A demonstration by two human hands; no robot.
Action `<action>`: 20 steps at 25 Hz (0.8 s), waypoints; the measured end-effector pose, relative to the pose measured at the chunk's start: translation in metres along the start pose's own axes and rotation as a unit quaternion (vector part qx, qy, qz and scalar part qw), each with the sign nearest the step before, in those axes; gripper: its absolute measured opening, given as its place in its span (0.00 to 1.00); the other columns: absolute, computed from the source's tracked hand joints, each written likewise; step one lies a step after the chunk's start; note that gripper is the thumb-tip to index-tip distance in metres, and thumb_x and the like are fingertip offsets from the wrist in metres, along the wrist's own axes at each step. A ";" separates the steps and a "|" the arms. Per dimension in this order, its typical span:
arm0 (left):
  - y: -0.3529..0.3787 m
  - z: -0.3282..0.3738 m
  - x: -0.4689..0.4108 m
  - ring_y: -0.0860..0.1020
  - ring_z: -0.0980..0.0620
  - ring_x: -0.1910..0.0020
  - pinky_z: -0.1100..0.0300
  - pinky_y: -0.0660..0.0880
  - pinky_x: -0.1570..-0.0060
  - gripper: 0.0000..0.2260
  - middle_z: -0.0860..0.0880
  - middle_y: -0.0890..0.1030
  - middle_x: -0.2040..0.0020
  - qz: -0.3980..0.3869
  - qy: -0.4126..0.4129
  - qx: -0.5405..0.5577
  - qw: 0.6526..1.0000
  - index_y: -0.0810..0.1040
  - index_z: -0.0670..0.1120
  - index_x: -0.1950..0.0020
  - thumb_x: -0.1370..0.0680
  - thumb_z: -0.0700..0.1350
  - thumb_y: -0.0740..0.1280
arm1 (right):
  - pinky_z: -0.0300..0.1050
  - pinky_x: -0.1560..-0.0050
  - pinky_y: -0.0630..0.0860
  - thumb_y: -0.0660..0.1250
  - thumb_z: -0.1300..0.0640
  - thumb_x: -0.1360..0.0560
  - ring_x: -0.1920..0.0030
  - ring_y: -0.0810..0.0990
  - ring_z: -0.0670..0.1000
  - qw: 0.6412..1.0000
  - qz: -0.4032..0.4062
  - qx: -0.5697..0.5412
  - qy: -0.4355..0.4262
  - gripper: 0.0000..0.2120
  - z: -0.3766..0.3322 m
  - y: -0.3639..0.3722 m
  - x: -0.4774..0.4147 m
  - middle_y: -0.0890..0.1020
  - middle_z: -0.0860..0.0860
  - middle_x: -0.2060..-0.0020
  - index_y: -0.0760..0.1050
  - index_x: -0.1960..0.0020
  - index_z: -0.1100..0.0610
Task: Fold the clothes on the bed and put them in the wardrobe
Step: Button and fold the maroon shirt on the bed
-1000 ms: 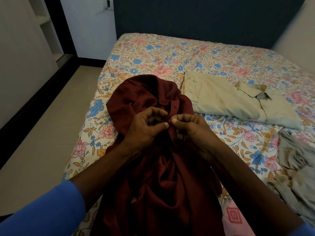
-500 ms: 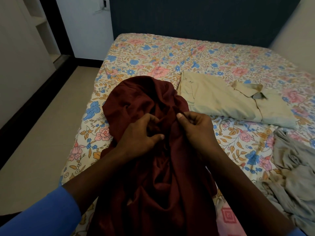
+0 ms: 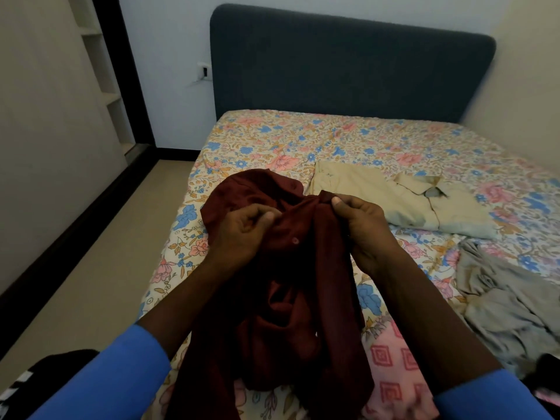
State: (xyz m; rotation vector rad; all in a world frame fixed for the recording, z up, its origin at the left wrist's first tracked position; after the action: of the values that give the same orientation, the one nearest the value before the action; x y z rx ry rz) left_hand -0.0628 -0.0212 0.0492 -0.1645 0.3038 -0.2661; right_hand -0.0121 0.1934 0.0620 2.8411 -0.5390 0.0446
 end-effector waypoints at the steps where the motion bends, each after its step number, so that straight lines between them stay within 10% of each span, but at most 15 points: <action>1: 0.005 0.004 0.003 0.85 0.56 0.51 0.57 0.81 0.49 0.07 0.53 0.86 0.51 -0.035 0.019 -0.044 0.998 0.86 0.52 0.48 0.19 0.52 0.71 | 0.41 0.63 0.82 0.65 0.64 0.18 0.60 0.85 0.50 1.000 -0.011 -0.008 -0.006 0.08 -0.005 0.000 0.005 0.87 0.55 0.58 0.83 0.45 0.62; 4: 0.011 0.012 0.016 0.84 0.55 0.58 0.51 0.81 0.57 0.09 0.54 0.86 0.56 -0.065 0.053 -0.155 0.984 0.85 0.55 0.49 0.23 0.59 0.73 | 0.45 0.57 0.82 0.67 0.66 0.19 0.57 0.85 0.52 0.998 -0.035 -0.010 -0.041 0.09 -0.021 -0.004 0.018 0.87 0.55 0.54 0.81 0.41 0.61; 7: 0.002 0.018 0.023 0.85 0.47 0.55 0.50 0.82 0.54 0.07 0.47 0.86 0.54 -0.019 0.011 -0.027 0.999 0.85 0.49 0.48 0.20 0.51 0.71 | 0.51 0.53 0.82 0.74 0.62 0.23 0.57 0.85 0.54 0.981 -0.028 0.180 -0.073 0.04 -0.031 -0.012 0.033 0.87 0.54 0.60 0.83 0.49 0.59; 11: -0.010 0.014 0.026 0.86 0.54 0.50 0.65 0.80 0.52 0.05 0.48 0.87 0.50 0.012 -0.049 0.099 0.994 0.85 0.43 0.47 0.22 0.39 0.73 | 0.47 0.61 0.79 0.80 0.51 0.28 0.69 0.82 0.47 0.829 -0.076 0.551 -0.064 0.10 -0.016 -0.021 0.054 0.85 0.51 0.69 0.85 0.64 0.55; 17: -0.021 0.013 0.031 0.84 0.60 0.62 0.68 0.79 0.63 0.05 0.51 0.87 0.59 0.087 -0.090 0.089 0.988 0.86 0.45 0.53 0.21 0.42 0.71 | 0.40 0.69 0.75 0.78 0.54 0.25 0.71 0.76 0.47 0.852 -0.190 0.479 0.094 0.11 0.022 -0.017 0.085 0.82 0.60 0.66 0.85 0.57 0.63; 20: -0.027 0.010 0.032 0.81 0.53 0.67 0.60 0.77 0.64 0.10 0.46 0.84 0.66 0.113 -0.132 0.043 0.984 0.85 0.42 0.61 0.23 0.46 0.72 | 0.40 0.70 0.74 0.78 0.50 0.27 0.70 0.77 0.49 0.933 -0.107 0.323 0.114 0.21 0.028 -0.009 0.074 0.80 0.60 0.64 0.82 0.53 0.70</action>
State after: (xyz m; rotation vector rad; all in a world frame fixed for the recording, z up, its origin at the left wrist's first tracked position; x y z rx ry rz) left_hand -0.0368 -0.0546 0.0551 -0.0770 0.0452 -0.0307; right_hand 0.0598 0.1677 0.0380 3.4375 -0.1742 0.6082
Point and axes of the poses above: each hand's wrist, its own x-axis away from the middle knuckle, its own y-axis out of the palm, z = x × y, the point moved 9 cm from there along -x, towards the middle knuckle
